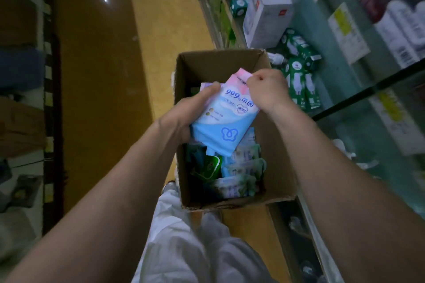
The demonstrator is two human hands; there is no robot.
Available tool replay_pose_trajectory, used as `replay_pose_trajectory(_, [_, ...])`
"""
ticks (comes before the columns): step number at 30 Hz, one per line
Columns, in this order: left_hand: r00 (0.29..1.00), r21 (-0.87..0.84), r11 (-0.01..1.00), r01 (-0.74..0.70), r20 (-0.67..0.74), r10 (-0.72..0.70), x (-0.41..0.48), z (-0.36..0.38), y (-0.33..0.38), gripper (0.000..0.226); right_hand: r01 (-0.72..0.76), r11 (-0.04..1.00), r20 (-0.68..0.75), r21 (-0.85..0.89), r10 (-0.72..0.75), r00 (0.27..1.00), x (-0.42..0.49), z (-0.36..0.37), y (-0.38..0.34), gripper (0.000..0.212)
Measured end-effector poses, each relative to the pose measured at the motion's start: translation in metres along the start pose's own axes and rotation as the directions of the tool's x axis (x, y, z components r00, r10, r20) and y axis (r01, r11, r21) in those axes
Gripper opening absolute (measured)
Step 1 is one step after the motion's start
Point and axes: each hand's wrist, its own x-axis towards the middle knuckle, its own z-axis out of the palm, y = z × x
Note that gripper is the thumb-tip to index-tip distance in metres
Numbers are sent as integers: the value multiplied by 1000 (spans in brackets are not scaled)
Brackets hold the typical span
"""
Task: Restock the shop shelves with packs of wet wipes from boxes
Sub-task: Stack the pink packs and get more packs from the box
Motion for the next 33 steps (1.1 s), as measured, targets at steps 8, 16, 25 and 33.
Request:
replay_pose_trajectory(8, [996,-282,955,-87,-29,83,-60,-42,-23,55,-20,950,77,310,-4,997,-52,32,-68,39])
replay_pose_trajectory(16, [931,-474,836,-277,-349,110,-128,-109,-43,50,52,949,395,312,-179,901,-130,80,-132,23])
replay_pose_trajectory(25, [835,-621,637,-457,-546,67,-221,-214,-98,51,186,923,632,336,-367,682,-231,154,-212,23])
replay_pose_trajectory(33, [651,-564,444,-696,-757,58,-323,-332,-163,45,324,848,680,419,-530,506,-366,236,-295,16])
